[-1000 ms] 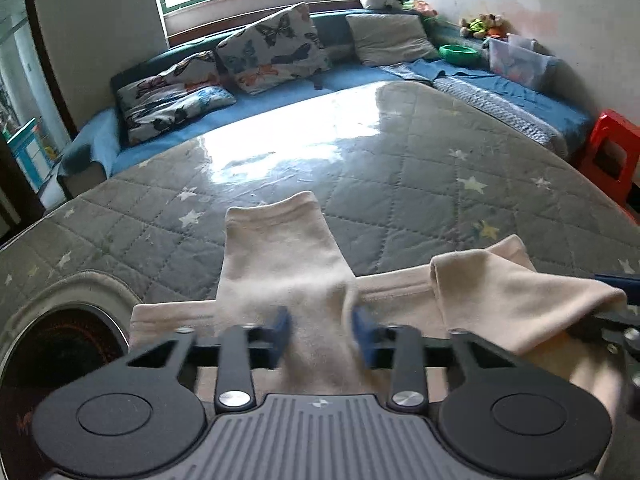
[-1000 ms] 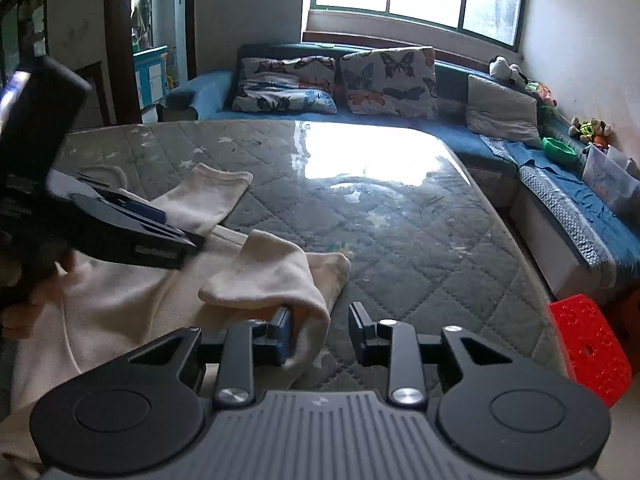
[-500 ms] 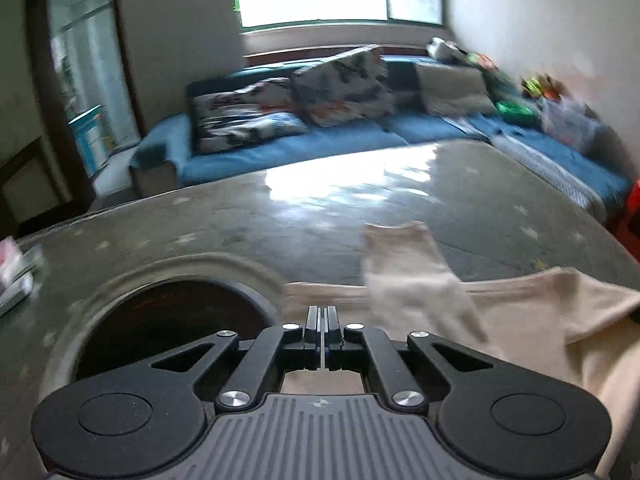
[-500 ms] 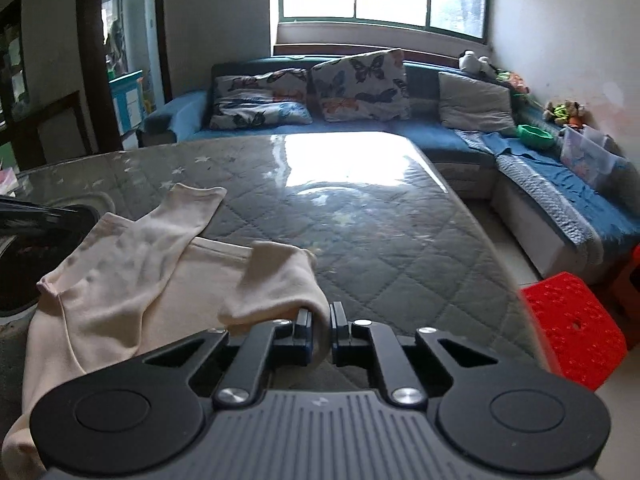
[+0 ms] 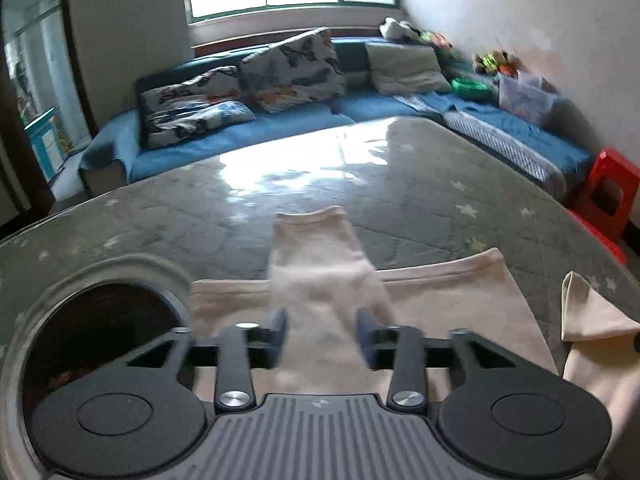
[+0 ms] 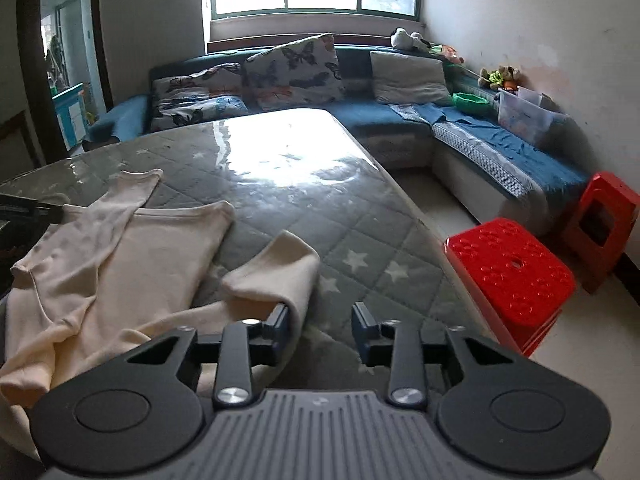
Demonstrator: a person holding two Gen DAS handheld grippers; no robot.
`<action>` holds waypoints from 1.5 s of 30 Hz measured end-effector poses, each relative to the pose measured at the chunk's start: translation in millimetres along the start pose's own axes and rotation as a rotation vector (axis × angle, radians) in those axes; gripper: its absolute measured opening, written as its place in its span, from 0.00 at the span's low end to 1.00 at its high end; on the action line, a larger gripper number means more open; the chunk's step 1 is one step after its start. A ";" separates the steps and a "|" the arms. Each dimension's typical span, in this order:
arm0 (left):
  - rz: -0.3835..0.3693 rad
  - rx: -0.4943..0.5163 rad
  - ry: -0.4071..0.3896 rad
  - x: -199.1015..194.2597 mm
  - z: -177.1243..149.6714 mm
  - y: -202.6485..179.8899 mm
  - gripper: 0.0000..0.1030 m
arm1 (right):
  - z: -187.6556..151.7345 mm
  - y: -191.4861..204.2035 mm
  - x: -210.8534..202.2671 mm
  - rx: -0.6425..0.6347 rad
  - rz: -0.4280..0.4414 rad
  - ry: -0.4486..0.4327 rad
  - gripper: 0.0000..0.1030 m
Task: Fold clothes
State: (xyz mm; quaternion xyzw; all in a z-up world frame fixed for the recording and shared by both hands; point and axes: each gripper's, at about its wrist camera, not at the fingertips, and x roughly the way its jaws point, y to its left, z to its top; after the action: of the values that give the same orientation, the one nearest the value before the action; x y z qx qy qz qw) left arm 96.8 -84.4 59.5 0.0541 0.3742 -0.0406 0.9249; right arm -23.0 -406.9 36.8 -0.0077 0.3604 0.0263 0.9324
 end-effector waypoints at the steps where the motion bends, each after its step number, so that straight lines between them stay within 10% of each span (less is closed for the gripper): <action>1: 0.004 0.017 0.004 7.6 2.4 -6.6 0.49 | -0.9 -1.6 -0.3 0.003 -0.003 -0.001 0.42; 10: 0.022 0.029 0.059 61.7 8.9 -23.1 0.53 | 9.0 6.8 7.3 -0.025 0.042 -0.013 0.49; 15: 0.022 0.064 0.036 59.2 8.5 -19.6 0.10 | 13.1 18.1 7.1 -0.069 0.051 -0.039 0.51; 18: 0.026 0.030 0.033 52.7 9.7 -11.0 0.06 | 14.3 21.6 7.8 -0.078 0.058 -0.039 0.51; 35: 0.139 -0.263 -0.171 -112.5 -47.7 134.9 0.06 | -5.9 26.1 41.2 -0.088 0.039 0.040 0.49; 45: 0.232 -0.331 -0.103 -167.8 -133.7 174.4 0.05 | -8.3 4.9 34.9 -0.018 -0.078 0.007 0.47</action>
State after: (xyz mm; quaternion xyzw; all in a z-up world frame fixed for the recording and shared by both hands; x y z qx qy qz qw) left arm -95.3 111.7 93.1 -0.0579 0.3191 0.1253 0.9376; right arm -3.1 -400.7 7.2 -0.0304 0.3631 -0.0067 0.9312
